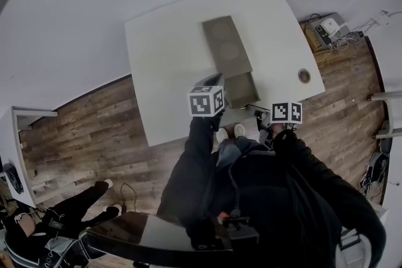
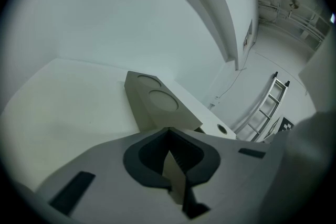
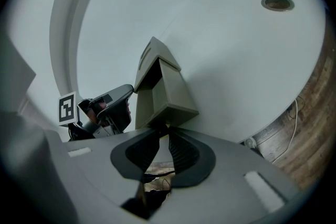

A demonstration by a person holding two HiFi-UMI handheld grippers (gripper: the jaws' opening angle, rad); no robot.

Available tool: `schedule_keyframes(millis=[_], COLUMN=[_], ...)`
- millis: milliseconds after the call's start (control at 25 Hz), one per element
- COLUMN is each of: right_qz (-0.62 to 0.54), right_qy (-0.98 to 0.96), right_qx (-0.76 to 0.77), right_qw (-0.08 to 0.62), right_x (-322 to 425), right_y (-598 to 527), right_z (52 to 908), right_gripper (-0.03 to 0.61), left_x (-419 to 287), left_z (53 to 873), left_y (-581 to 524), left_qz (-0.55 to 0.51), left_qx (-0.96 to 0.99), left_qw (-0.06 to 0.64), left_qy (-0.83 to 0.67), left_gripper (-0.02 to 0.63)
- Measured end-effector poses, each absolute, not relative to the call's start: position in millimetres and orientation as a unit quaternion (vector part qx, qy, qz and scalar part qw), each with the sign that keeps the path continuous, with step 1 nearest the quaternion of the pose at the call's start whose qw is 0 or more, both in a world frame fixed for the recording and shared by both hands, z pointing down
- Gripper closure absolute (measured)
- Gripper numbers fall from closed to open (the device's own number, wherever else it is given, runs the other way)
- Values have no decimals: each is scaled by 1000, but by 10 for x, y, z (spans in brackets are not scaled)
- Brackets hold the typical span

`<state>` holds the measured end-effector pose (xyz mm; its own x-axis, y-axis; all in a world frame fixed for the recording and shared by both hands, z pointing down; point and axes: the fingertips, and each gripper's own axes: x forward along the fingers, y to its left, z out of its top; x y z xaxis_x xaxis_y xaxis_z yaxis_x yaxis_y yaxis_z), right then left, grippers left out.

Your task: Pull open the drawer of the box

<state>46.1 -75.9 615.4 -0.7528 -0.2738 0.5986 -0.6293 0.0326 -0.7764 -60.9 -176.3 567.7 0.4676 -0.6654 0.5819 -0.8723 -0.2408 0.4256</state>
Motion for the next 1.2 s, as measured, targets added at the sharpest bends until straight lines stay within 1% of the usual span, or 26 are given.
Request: schedule_keyframes(millis=[1200], right_qz=[623], right_qy=[-702], right_qx=[312], right_qw=[151], right_x=[534], right_y=[-619], right_z=[6175], right_gripper=[522], left_x=[-600], left_z=[5699], left_y=[-1790], left_qz=[129], left_qx=[767], left_qw=[372], left_qy=[-507], left_gripper=[612])
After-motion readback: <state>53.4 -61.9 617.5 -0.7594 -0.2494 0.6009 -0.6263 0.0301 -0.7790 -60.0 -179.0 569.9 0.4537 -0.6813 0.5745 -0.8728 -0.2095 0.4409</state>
